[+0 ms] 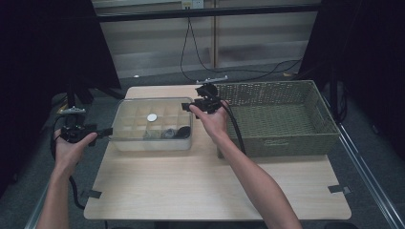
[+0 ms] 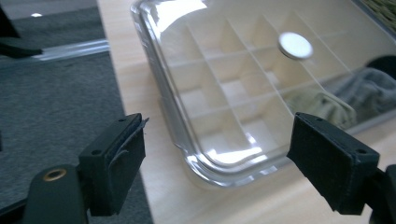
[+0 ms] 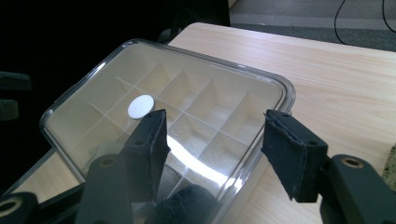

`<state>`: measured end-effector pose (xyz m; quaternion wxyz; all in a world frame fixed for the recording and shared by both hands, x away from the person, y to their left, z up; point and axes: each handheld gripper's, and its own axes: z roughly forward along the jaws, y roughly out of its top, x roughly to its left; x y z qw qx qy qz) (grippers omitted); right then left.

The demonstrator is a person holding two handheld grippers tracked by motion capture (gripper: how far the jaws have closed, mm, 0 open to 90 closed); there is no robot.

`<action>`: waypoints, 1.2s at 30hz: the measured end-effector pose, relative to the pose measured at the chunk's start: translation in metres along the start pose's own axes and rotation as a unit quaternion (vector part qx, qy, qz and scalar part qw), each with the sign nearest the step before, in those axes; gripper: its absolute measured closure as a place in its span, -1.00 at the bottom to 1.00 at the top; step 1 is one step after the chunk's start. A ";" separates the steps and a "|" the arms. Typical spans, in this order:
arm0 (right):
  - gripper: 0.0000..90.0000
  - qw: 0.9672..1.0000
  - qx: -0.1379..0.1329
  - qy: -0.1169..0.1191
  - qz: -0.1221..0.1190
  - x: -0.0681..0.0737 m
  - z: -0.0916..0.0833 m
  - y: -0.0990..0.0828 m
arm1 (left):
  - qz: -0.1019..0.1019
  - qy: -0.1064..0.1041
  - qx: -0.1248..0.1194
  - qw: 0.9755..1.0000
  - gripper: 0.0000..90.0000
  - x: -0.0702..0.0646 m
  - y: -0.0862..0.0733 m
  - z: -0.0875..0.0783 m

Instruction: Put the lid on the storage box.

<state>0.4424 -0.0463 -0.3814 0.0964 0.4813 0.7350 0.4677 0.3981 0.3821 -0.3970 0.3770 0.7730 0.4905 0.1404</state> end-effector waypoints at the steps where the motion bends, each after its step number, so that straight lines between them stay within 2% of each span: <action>1: -0.12 1.000 -0.002 0.002 0.001 -0.002 -0.002 -0.001 | -0.006 -0.002 -0.006 1.000 -0.61 -0.002 -0.001 0.000; 3: -0.16 1.000 -0.001 0.007 0.003 -0.006 -0.007 -0.004 | -0.010 -0.003 -0.012 1.000 -0.62 -0.005 -0.004 -0.002; 5: -0.19 1.000 -0.002 0.008 -0.001 -0.009 -0.012 -0.006 | -0.003 -0.004 -0.009 1.000 -0.63 -0.009 -0.006 -0.003; 9: -0.31 1.000 -0.010 0.008 -0.007 -0.013 -0.023 -0.008 | 0.005 -0.021 -0.007 1.000 -0.66 -0.018 -0.011 -0.003; 11: -0.37 1.000 -0.014 0.003 -0.011 -0.016 -0.029 -0.009 | -0.001 -0.020 -0.015 1.000 -0.66 -0.021 -0.014 -0.003; 15: -0.41 1.000 -0.021 -0.003 -0.012 -0.025 -0.039 -0.013 | -0.004 -0.023 -0.011 1.000 -0.67 -0.027 -0.020 0.000; 16: -0.42 1.000 -0.025 -0.002 -0.011 -0.026 -0.041 -0.014 | -0.003 -0.025 -0.007 1.000 -0.68 -0.034 -0.023 0.002; 19: -0.44 0.999 -0.029 -0.001 -0.018 -0.030 -0.048 -0.018 | 0.002 -0.033 -0.017 0.999 -0.68 -0.043 -0.028 0.001; 23: -0.52 0.999 -0.028 -0.001 -0.023 -0.033 -0.058 -0.024 | -0.001 -0.016 -0.033 0.999 -0.67 -0.053 -0.033 -0.004; 26: -0.53 0.999 -0.031 -0.003 -0.030 -0.037 -0.069 -0.029 | 0.011 -0.013 -0.035 0.999 -0.66 -0.061 -0.041 -0.009; 29: -0.55 0.999 -0.032 -0.005 -0.031 -0.043 -0.079 -0.034 | 0.002 -0.019 -0.045 0.999 -0.66 -0.067 -0.047 -0.013; 32: -0.54 0.999 -0.034 -0.005 -0.032 -0.044 -0.085 -0.038 | 0.012 -0.022 -0.046 0.999 -0.64 -0.074 -0.050 -0.015; 34: -0.55 0.999 -0.032 -0.006 -0.034 -0.045 -0.092 -0.046 | 0.024 -0.036 -0.059 0.997 -0.55 -0.084 -0.055 -0.018; 36: -0.55 0.999 -0.032 -0.004 -0.035 -0.045 -0.096 -0.050 | 0.026 -0.035 -0.059 0.997 -0.55 -0.086 -0.056 -0.019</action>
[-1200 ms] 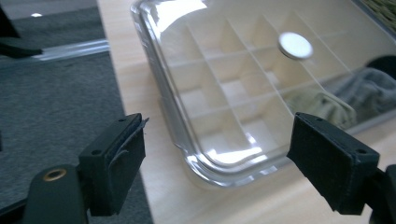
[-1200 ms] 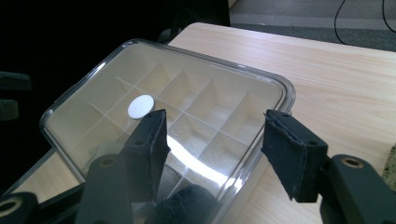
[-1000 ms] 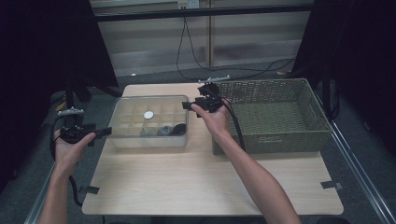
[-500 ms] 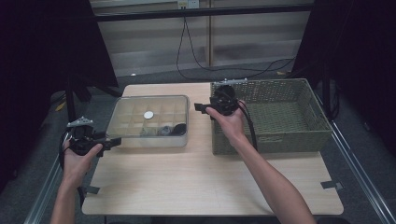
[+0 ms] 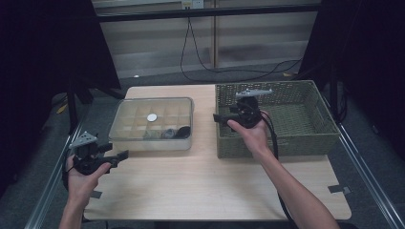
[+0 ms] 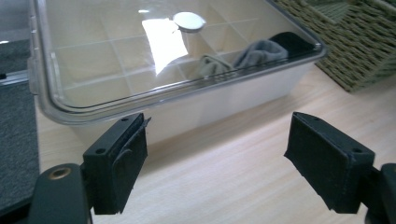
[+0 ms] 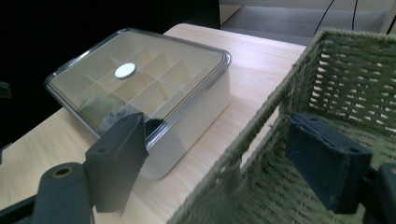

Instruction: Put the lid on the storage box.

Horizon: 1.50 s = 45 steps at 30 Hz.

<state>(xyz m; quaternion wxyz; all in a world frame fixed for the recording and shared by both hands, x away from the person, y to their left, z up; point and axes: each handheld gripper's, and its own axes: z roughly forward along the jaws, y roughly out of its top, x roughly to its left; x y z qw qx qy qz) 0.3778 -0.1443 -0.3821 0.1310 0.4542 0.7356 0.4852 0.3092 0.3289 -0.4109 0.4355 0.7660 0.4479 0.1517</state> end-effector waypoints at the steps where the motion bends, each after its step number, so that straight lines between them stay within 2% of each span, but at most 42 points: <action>1: -0.55 1.000 0.000 -0.001 -0.002 0.000 -0.003 -0.002 | 0.003 -0.006 0.002 1.000 -0.55 -0.004 -0.001 -0.002; 3: -0.55 1.000 -0.002 0.000 -0.001 0.000 -0.005 -0.003 | 0.004 -0.005 0.003 1.000 -0.55 -0.007 -0.001 -0.002; 7: -0.54 1.000 -0.018 0.002 -0.004 0.000 -0.026 -0.011 | 0.001 -0.013 -0.008 1.000 -0.56 -0.021 -0.012 -0.003; 8: -0.54 1.000 -0.018 0.002 -0.004 0.000 -0.026 -0.011 | 0.001 -0.013 -0.008 1.000 -0.56 -0.021 -0.012 -0.003; 11: -0.53 1.000 -0.023 -0.008 -0.006 -0.003 -0.043 -0.020 | -0.011 -0.024 -0.010 1.000 -0.56 -0.029 -0.016 0.001; 12: -0.53 1.000 -0.023 -0.008 -0.006 -0.003 -0.043 -0.020 | -0.011 -0.024 -0.010 1.000 -0.57 -0.029 -0.016 0.001; 13: -0.52 0.999 -0.030 -0.009 -0.006 -0.006 -0.052 -0.025 | -0.008 -0.022 -0.006 1.000 -0.58 -0.035 -0.017 0.004; 14: -0.52 0.999 -0.030 -0.009 -0.006 -0.006 -0.052 -0.025 | -0.008 -0.022 -0.006 1.000 -0.58 -0.035 -0.017 0.004; 15: -0.51 0.999 -0.035 -0.019 -0.006 -0.008 -0.061 -0.031 | 0.000 -0.024 -0.001 1.000 -0.59 -0.040 -0.018 0.007; 17: -0.51 0.999 -0.030 -0.024 -0.006 -0.010 -0.068 -0.037 | 0.006 -0.017 -0.003 1.000 -0.59 -0.045 -0.016 0.010; 19: -0.51 0.999 -0.031 -0.026 -0.004 -0.010 -0.072 -0.041 | 0.007 -0.021 0.002 1.000 -0.59 -0.046 -0.015 0.012; 20: -0.51 0.999 -0.036 -0.029 -0.001 -0.011 -0.079 -0.049 | 0.014 -0.017 0.004 1.000 -0.59 -0.051 -0.013 0.013; 24: -0.50 0.999 -0.039 -0.033 0.001 -0.009 -0.093 -0.061 | 0.016 -0.024 0.007 1.000 -0.59 -0.061 -0.015 0.017; 25: -0.50 0.999 -0.035 -0.039 -0.001 -0.008 -0.101 -0.068 | 0.018 -0.029 0.011 0.999 -0.60 -0.068 -0.017 0.019; 26: -0.50 0.999 -0.035 -0.039 -0.001 -0.008 -0.101 -0.068 | 0.018 -0.029 0.011 0.999 -0.62 -0.068 -0.017 0.019; 27: -0.50 0.998 -0.034 -0.045 -0.002 -0.009 -0.111 -0.075 | 0.025 -0.039 0.019 0.999 -0.62 -0.072 -0.019 0.022; 28: -0.50 0.998 -0.033 -0.048 0.000 -0.010 -0.116 -0.079 | 0.025 -0.041 0.020 0.999 -0.62 -0.073 -0.021 0.023; 32: -0.47 0.998 -0.027 -0.054 0.006 -0.014 -0.128 -0.092 | 0.015 -0.040 0.021 0.999 -0.64 -0.075 -0.026 0.025; 33: -0.46 0.998 -0.023 -0.057 0.011 -0.016 -0.134 -0.102 | 0.012 -0.038 0.022 0.999 -0.65 -0.078 -0.029 0.027; 34: -0.46 0.998 -0.023 -0.057 0.011 -0.016 -0.134 -0.102 | 0.012 -0.038 0.022 0.999 -0.65 -0.078 -0.029 0.027; 35: -0.46 0.998 -0.025 -0.061 0.021 -0.019 -0.141 -0.114 | 0.021 -0.040 0.028 0.999 -0.66 -0.082 -0.031 0.030; 37: -0.46 0.997 -0.024 -0.065 0.028 -0.022 -0.146 -0.123 | 0.035 -0.034 0.030 0.998 -0.65 -0.085 -0.032 0.031; 39: -0.46 0.997 -0.021 -0.069 0.039 -0.024 -0.151 -0.131 | 0.036 -0.032 0.026 0.999 -0.63 -0.088 -0.033 0.033; 42: -0.46 0.996 -0.015 -0.076 0.041 -0.027 -0.155 -0.137 | 0.036 -0.029 0.027 0.999 -0.63 -0.090 -0.034 0.034; 45: -0.46 0.996 0.002 -0.083 0.041 -0.028 -0.160 -0.147 | 0.034 -0.037 0.030 0.998 -0.64 -0.096 -0.038 0.038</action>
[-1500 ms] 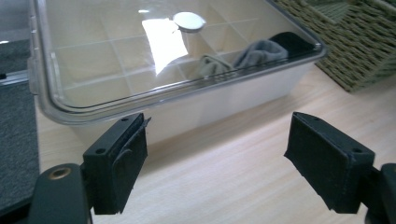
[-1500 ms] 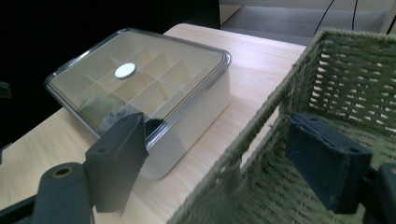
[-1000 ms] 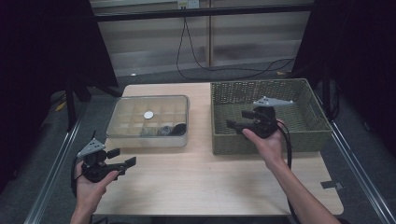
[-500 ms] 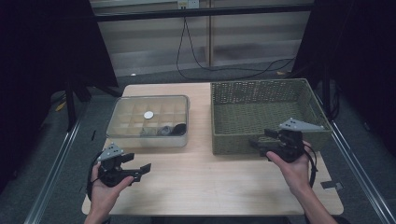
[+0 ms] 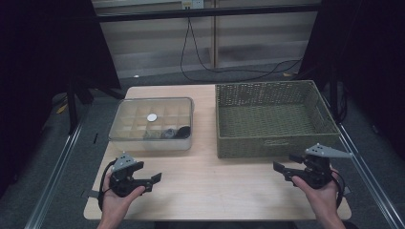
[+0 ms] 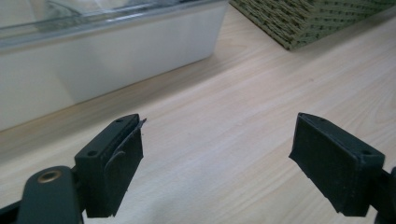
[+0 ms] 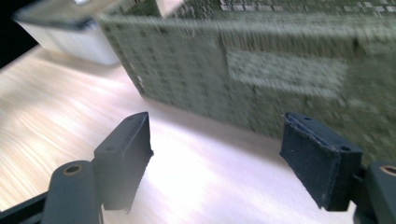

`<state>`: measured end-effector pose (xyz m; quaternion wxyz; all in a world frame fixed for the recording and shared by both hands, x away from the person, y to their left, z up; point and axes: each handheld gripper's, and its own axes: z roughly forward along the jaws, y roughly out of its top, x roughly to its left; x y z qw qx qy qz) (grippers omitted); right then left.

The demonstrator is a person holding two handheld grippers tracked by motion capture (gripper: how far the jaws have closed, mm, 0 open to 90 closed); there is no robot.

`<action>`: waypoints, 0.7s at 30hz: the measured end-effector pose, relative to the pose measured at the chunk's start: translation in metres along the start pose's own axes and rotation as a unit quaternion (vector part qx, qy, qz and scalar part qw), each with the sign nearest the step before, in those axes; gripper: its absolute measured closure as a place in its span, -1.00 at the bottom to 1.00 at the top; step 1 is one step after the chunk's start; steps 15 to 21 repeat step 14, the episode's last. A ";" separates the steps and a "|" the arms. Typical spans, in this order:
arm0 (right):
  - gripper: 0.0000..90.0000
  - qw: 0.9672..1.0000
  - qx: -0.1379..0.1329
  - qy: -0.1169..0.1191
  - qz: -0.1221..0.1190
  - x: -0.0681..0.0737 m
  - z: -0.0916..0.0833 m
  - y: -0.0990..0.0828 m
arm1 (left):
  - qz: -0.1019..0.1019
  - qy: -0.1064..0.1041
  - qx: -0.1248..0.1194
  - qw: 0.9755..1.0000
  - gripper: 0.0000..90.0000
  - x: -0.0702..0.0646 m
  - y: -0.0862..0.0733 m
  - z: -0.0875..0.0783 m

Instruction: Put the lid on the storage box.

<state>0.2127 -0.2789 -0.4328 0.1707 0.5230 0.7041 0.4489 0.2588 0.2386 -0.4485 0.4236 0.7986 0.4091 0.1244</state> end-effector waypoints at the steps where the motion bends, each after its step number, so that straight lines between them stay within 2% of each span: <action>1: -0.46 1.000 0.002 -0.002 0.004 -0.003 -0.002 -0.006 | 0.001 -0.001 -0.001 1.000 -0.64 -0.004 -0.002 0.003; 3: -0.46 1.000 -0.004 -0.006 0.008 -0.006 -0.004 -0.011 | 0.003 -0.003 0.002 1.000 -0.64 -0.005 -0.003 0.004; 4: -0.47 1.000 -0.003 -0.005 0.013 -0.007 -0.004 -0.013 | -0.018 0.001 -0.001 1.000 -0.64 -0.007 -0.006 0.009; 5: -0.47 1.000 -0.002 -0.006 0.012 -0.008 -0.003 -0.015 | -0.016 -0.005 0.004 1.000 -0.65 -0.007 -0.007 0.011; 6: -0.46 1.000 0.001 -0.007 0.012 -0.009 -0.002 -0.017 | -0.001 -0.003 0.012 1.000 -0.66 -0.006 -0.009 0.013; 7: -0.46 1.000 0.005 -0.005 0.016 -0.009 -0.001 -0.019 | -0.003 0.006 0.000 1.000 -0.66 -0.007 -0.011 0.013; 8: -0.45 1.000 0.009 -0.006 0.015 -0.010 0.001 -0.021 | -0.003 0.006 0.000 1.000 -0.66 -0.007 -0.011 0.013; 9: -0.45 1.000 0.014 -0.005 0.014 -0.009 0.003 -0.022 | -0.004 -0.004 -0.005 1.000 -0.66 -0.005 -0.014 0.010; 12: -0.45 1.000 0.017 -0.008 0.008 -0.007 0.005 -0.022 | -0.006 0.005 -0.003 1.000 -0.71 -0.005 -0.017 0.011; 14: -0.45 1.000 0.015 -0.006 0.009 -0.008 0.006 -0.022 | -0.010 -0.003 0.001 1.000 -0.73 -0.005 -0.022 0.011; 21: -0.45 1.000 0.015 -0.006 0.009 -0.008 0.006 -0.022 | -0.010 -0.003 0.001 1.000 -0.73 -0.005 -0.022 0.011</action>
